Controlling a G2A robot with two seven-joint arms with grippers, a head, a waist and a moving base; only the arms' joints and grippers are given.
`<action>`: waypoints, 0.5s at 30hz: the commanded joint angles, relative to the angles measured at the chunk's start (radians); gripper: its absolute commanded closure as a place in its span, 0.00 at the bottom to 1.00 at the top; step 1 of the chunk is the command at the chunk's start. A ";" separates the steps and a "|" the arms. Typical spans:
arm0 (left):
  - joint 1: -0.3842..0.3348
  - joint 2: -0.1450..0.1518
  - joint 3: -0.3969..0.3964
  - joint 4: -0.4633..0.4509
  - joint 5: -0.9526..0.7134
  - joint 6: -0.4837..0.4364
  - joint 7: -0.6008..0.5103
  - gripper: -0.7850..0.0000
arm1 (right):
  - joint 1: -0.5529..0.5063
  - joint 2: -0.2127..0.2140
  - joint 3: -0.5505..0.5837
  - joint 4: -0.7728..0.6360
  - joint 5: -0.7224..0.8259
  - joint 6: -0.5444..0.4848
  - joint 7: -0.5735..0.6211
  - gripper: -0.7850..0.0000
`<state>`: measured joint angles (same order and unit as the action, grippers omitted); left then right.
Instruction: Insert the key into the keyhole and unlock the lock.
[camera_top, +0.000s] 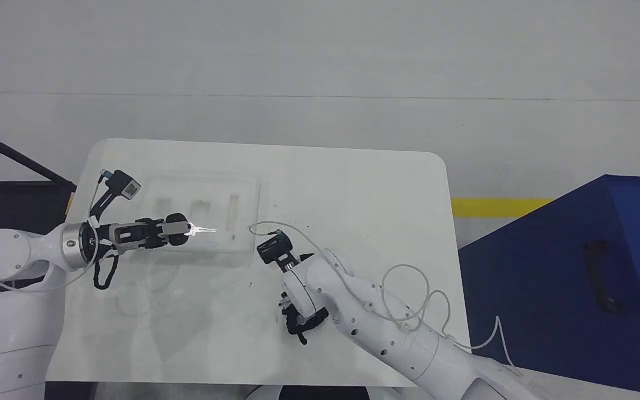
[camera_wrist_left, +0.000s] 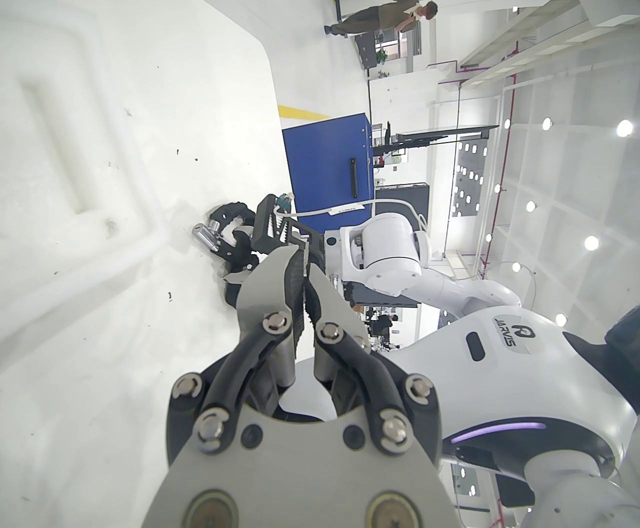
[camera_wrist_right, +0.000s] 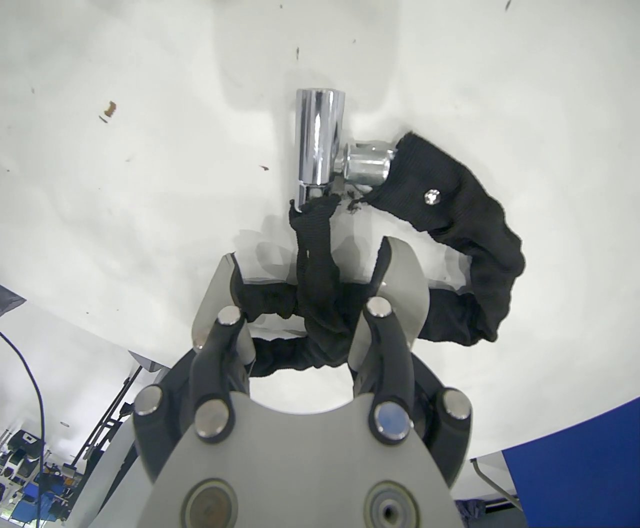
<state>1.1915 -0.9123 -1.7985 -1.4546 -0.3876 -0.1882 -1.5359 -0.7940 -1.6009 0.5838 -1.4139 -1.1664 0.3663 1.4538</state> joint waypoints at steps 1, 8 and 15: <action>0.000 0.000 0.000 0.000 0.000 0.000 0.000 1.00 | -0.007 -0.008 0.012 0.012 -0.013 -0.006 0.006 0.37; 0.000 0.000 0.000 0.000 0.000 0.000 0.000 1.00 | -0.025 -0.043 0.045 0.037 -0.062 -0.033 0.033 0.52; 0.000 0.000 0.000 0.000 0.000 0.000 0.000 1.00 | -0.042 -0.080 0.075 0.061 -0.149 -0.044 0.044 0.44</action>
<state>1.1915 -0.9123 -1.7985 -1.4546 -0.3876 -0.1882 -1.5359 -0.8343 -1.6767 0.6546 -1.3547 -1.3074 0.3239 1.4963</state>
